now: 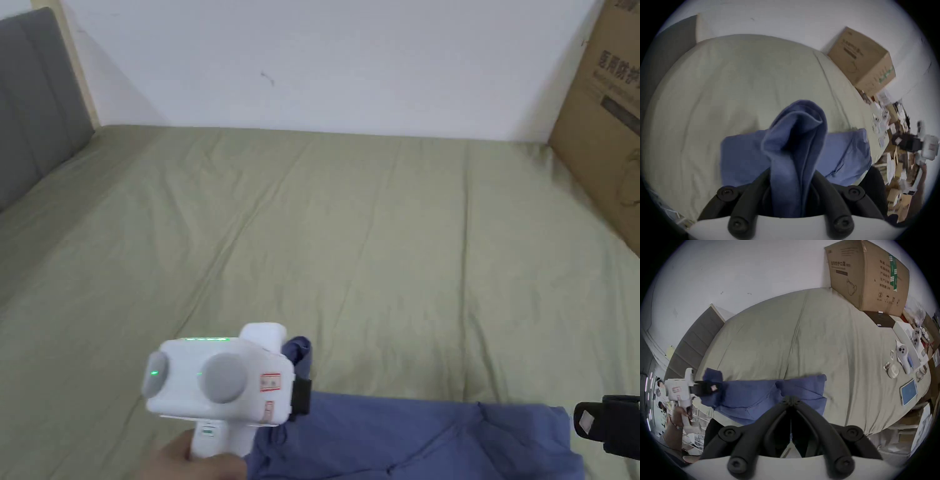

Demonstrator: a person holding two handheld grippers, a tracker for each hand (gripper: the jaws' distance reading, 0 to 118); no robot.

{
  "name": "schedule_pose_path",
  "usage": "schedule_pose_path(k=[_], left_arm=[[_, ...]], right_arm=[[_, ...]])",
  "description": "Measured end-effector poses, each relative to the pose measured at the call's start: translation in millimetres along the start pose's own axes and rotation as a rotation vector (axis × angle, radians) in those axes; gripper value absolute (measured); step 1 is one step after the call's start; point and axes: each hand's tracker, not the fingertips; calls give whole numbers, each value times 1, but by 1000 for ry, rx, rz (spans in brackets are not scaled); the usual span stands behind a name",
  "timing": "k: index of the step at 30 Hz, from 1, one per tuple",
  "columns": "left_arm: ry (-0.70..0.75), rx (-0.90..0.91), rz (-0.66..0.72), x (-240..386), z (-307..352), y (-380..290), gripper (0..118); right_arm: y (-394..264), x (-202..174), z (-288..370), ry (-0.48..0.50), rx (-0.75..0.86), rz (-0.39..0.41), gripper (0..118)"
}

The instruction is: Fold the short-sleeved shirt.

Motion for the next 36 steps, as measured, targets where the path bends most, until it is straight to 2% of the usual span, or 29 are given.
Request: schedule_pose_path(k=[3,4,5,6,7,8,9,13,14,15,18,27,31,32,36], left_arm=[[-90,-85,3,23,-33,-1,9],[-125,-105,18,28,-40,-1,17],[-172,-130,36,31,-47,-1,34],[-223,-143,37,34,-51,-1,59],[-241,-141,37,36,-51,-3,98],[-244,-128,31,38,-48,-3,116],[-264,-84,12,38,-40,-1,118],[-169,22,-57,25,-4,6,116],[-141,41,-74,20,5,7,111],[-121,55,-83,16,14,7,101],[-97,29,-78,10,13,6,3],[-126,-161,-75,44,-80,-21,0],[-149,-152,-120,67,-83,-27,0],[-185,-146,-110,65,-79,-25,0],[-531,-105,81,40,-49,-24,0]], right_arm=[[1,7,5,-22,10,-2,0],[1,9,6,-26,12,-4,0],[2,11,6,-27,12,-7,0],[2,14,6,-27,11,-12,0],[2,15,6,-25,11,-16,0],[2,15,5,-24,10,-19,0],[2,15,5,-22,11,-20,0],[2,15,3,-12,13,-15,0],[3,15,2,-9,15,-13,0],[3,15,1,-6,16,-11,0],[5,16,-3,0,13,-8,0],[-4,27,-2,2,-1,-28,0],[-7,39,-6,-7,-13,-55,0],[-7,39,-7,-12,-15,-56,0],[-7,36,-8,-38,-12,-33,0]])
